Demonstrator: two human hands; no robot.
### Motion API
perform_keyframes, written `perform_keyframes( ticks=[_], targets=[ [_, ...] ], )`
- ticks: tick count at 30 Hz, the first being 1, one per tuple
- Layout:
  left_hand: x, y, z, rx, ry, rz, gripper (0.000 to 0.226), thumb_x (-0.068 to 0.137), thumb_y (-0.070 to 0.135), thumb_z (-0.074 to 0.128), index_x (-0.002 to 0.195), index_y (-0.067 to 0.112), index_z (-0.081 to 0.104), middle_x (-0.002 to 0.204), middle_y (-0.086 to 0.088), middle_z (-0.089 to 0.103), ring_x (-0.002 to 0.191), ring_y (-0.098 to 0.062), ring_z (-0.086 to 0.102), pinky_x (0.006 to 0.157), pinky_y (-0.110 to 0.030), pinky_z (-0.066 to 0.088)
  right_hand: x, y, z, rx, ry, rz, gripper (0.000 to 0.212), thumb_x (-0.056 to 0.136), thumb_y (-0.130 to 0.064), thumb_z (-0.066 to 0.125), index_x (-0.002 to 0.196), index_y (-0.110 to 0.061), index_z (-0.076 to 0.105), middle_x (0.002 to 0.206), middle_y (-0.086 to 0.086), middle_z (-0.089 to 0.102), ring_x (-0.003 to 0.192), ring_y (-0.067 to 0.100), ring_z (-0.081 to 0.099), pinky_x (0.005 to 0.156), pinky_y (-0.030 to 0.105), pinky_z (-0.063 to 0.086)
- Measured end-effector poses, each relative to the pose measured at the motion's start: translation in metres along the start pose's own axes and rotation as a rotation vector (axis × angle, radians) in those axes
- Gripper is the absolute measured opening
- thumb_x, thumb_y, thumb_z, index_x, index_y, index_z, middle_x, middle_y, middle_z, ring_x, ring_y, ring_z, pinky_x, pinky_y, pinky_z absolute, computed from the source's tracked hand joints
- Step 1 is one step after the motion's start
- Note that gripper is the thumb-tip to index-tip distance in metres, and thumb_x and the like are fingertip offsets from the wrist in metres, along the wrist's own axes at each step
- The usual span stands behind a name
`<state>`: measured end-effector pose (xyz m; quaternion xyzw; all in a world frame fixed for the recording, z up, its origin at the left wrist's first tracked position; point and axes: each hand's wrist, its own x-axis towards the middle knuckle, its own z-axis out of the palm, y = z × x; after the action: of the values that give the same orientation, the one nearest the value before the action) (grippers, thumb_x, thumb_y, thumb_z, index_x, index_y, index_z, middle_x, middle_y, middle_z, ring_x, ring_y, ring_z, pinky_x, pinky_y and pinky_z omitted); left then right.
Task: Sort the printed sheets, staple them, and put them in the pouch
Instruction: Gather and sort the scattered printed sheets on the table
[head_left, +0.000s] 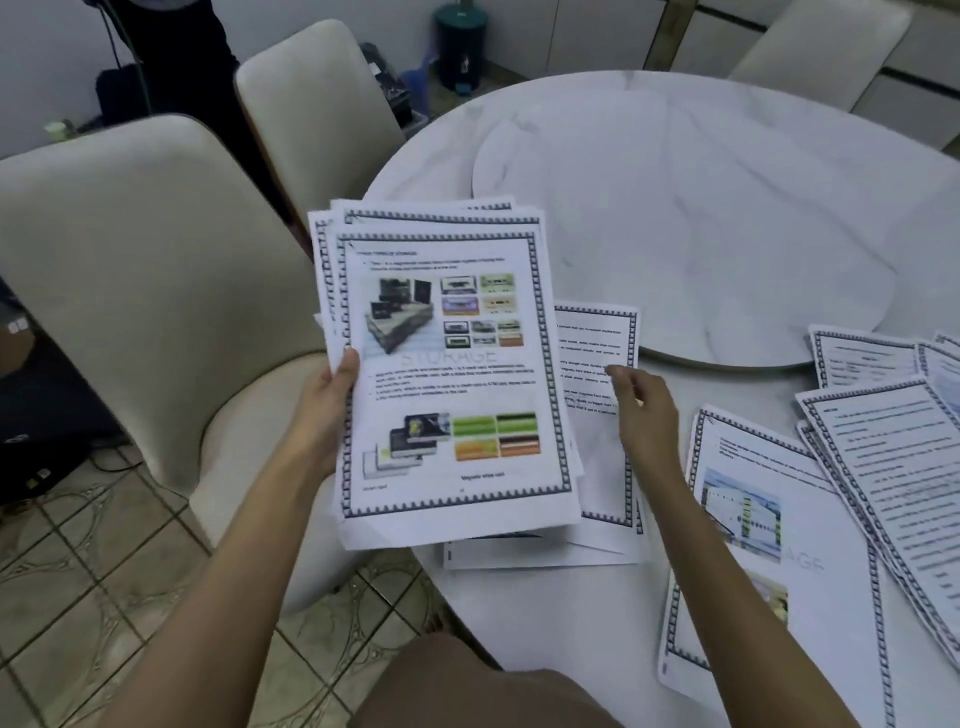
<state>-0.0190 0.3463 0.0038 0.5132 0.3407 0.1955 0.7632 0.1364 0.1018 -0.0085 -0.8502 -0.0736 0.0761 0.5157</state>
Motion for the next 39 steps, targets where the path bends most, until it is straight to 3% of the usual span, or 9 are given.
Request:
perform_keyframes(
  ticks=[5,10,13,18,21,27,33,36,39],
  targets=[
    [-0.006,-0.017,0.019,0.009,-0.065,-0.06,0.02,0.096,0.019,0.044,0.11,0.011,0.056,0.08,0.003,0.075,0.071,-0.014,0.071,0.058,-0.027,0.057,-0.02,-0.019,0.011,0.215,-0.202,0.007,0.018,0.094,-0.03,0.05,0.101,-0.017,0.06,0.094,-0.006,0.065,0.079,-0.004,0.061,0.07,0.009,0.046],
    [-0.01,-0.018,0.026,0.031,-0.064,-0.077,0.015,0.094,0.018,0.048,0.106,0.015,0.058,0.081,0.002,0.074,0.069,-0.014,0.071,0.058,-0.028,0.058,-0.023,-0.015,0.011,0.199,-0.116,0.062,0.009,0.085,-0.021,0.065,0.092,-0.017,0.061,0.088,-0.006,0.067,0.085,0.019,0.066,0.079,0.037,0.055],
    [-0.013,-0.019,0.028,0.029,-0.089,-0.069,0.017,0.096,0.024,0.043,0.099,0.021,0.06,0.076,0.005,0.074,0.069,-0.011,0.071,0.059,-0.026,0.058,-0.022,-0.013,0.006,0.219,-0.074,0.086,0.012,0.082,-0.018,0.068,0.075,-0.014,0.059,0.079,0.0,0.067,0.075,0.02,0.063,0.075,0.04,0.054],
    [-0.015,-0.023,0.032,0.021,-0.088,-0.068,0.024,0.098,0.028,0.037,0.098,0.023,0.06,0.078,0.007,0.074,0.072,-0.01,0.071,0.065,-0.027,0.059,-0.021,-0.012,0.006,0.178,0.045,0.038,0.015,0.083,-0.023,0.067,0.079,-0.008,0.064,0.078,0.005,0.067,0.069,0.013,0.056,0.068,0.025,0.046],
    [-0.015,-0.023,0.032,0.034,-0.074,-0.063,0.023,0.098,0.027,0.037,0.104,0.019,0.058,0.079,0.007,0.074,0.071,-0.01,0.071,0.065,-0.027,0.059,-0.018,-0.011,0.007,0.086,0.127,-0.013,0.018,0.086,-0.022,0.063,0.084,-0.005,0.067,0.084,0.007,0.061,0.069,0.004,0.052,0.063,0.003,0.037],
    [-0.014,-0.019,0.023,0.088,-0.044,-0.042,0.03,0.098,0.027,0.038,0.12,0.014,0.054,0.103,-0.002,0.066,0.08,-0.01,0.069,0.071,-0.027,0.058,-0.005,-0.008,-0.001,0.05,0.23,-0.028,0.022,0.089,-0.017,0.059,0.099,0.0,0.069,0.087,0.007,0.061,0.076,0.013,0.053,0.061,-0.002,0.035],
    [-0.01,-0.015,0.002,0.093,0.034,-0.067,0.028,0.098,0.029,0.038,0.116,0.012,0.054,0.096,-0.003,0.069,0.073,-0.013,0.07,0.064,-0.03,0.058,0.008,0.01,-0.017,-0.026,0.204,0.046,0.023,0.091,-0.017,0.055,0.095,0.002,0.069,0.092,0.019,0.07,0.079,0.027,0.06,0.06,0.013,0.04],
    [-0.008,-0.007,-0.007,0.056,0.057,-0.048,0.023,0.098,0.029,0.039,0.106,0.017,0.058,0.079,0.006,0.074,0.07,-0.012,0.071,0.058,-0.027,0.058,0.01,0.017,-0.024,-0.086,0.175,0.063,0.025,0.092,-0.016,0.053,0.091,0.006,0.067,0.09,0.024,0.068,0.091,0.039,0.06,0.069,0.031,0.043],
    [-0.006,0.004,-0.012,0.009,0.075,-0.015,0.021,0.098,0.027,0.039,0.098,0.024,0.06,0.078,0.008,0.074,0.072,-0.011,0.071,0.059,-0.027,0.058,0.011,0.026,-0.026,-0.132,0.118,0.093,0.026,0.092,-0.014,0.053,0.089,0.008,0.066,0.087,0.025,0.067,0.086,0.04,0.06,0.07,0.032,0.042]
  ],
)
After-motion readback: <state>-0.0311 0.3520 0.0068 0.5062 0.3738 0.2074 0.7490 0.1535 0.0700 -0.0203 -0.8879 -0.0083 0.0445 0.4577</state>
